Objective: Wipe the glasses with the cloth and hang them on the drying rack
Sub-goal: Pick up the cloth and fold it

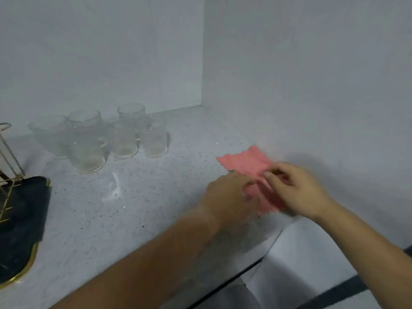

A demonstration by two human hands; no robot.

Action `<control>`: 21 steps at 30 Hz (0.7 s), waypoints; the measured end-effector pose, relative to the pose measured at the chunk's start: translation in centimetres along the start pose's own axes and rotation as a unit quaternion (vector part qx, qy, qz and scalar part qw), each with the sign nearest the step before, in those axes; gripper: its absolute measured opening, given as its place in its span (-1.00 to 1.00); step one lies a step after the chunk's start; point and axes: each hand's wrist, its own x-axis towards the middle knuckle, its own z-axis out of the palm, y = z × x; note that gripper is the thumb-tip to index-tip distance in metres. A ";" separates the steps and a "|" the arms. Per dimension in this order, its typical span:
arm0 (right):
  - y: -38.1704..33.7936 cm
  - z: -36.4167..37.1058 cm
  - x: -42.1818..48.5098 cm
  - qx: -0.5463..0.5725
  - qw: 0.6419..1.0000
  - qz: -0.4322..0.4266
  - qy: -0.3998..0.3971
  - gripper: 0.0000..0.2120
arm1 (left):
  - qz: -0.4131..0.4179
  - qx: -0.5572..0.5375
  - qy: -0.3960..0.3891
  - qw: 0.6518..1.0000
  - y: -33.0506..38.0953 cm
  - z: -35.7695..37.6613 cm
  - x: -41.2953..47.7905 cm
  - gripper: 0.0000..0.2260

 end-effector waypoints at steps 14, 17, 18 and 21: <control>2.1 0.9 -4.1 -0.116 0.974 -0.007 -0.195 -0.52 | -0.076 0.225 -0.110 0.965 0.4 0.7 0.5 -0.13; 0.8 1.5 -4.2 -0.105 0.972 -0.017 -0.209 -0.55 | -0.085 0.248 -0.104 0.959 -1.0 -0.8 -1.1 -0.10; 0.1 1.8 -4.3 -0.106 0.970 -0.025 -0.219 -0.55 | -0.091 0.251 -0.103 0.958 -1.7 -1.4 -1.9 -0.10; -2.3 3.3 -4.3 -0.145 0.962 -0.076 -0.218 -0.51 | -0.111 0.257 -0.102 0.954 -4.0 -3.4 -4.8 -0.06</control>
